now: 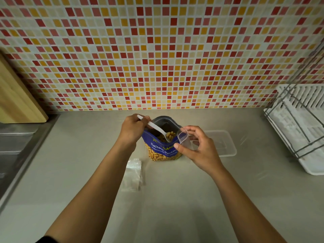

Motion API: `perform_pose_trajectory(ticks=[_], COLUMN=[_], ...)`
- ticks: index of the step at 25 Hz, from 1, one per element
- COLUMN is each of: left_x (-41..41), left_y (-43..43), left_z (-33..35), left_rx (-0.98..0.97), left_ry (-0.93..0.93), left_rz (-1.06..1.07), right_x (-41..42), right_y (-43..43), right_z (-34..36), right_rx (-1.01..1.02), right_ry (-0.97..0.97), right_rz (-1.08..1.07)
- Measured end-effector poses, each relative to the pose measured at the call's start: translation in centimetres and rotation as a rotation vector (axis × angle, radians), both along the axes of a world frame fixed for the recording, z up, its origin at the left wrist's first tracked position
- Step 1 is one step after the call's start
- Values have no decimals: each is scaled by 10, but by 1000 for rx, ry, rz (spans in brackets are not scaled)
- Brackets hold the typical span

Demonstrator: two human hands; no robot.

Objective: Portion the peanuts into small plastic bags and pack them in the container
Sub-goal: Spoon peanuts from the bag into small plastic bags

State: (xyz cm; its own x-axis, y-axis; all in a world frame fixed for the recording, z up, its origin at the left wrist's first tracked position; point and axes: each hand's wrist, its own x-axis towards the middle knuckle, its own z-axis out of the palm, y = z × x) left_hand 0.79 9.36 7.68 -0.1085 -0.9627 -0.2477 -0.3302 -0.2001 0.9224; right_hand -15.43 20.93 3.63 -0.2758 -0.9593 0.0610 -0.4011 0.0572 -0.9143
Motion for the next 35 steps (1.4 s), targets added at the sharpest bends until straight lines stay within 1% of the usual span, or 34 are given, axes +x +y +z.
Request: perform_pose_trajectory(ticks=[2, 5, 8, 12, 16, 19, 21, 23, 25, 27, 28, 29, 31, 33, 34, 35], left_x=[2, 10, 19, 25, 32, 31, 25, 17, 10, 5, 5, 6, 12, 19, 20, 18], left_y=[-1, -6, -12, -13, -21, -26, -26, -20, -9, 3, 8, 10, 5, -6, -9, -8], left_z=[1, 1, -2, -4, 11, 30, 41, 53, 63, 72, 76, 81, 90, 84, 75, 62], left_rx=[29, 53, 75, 167, 201, 172, 122, -4, -224, -470, -564, -614, -592, -506, -459, -431], left_ry=[38, 80, 104, 176, 268, 302, 257, 176, 40, -126, -186, -202, -133, -64, -77, -132], left_rz=[43, 108, 143, 204, 289, 286, 240, 154, -14, -198, -235, -223, -104, -5, -10, -55], right_x=[1, 1, 0, 5, 11, 17, 21, 26, 30, 32, 32, 32, 30, 26, 24, 21], right_y=[-1, -4, -12, -20, -26, -33, -37, -39, -40, -39, -38, -37, -34, -29, -26, -24], right_z=[1, 3, 5, 6, 6, 10, 13, 15, 15, 16, 17, 18, 19, 17, 16, 14], right_rx=[-16, -74, -91, -63, -47, -53, -57, -62, -95, -104, -96, -90, -91, -93, -91, -91], right_ry=[-4, 7, 95, 243, 272, 309, 318, 291, 234, 127, 69, 26, -17, -59, -86, -109], right_rz=[-20, -105, -163, -160, -173, -162, -154, -145, -154, -179, -190, -199, -214, -214, -218, -226])
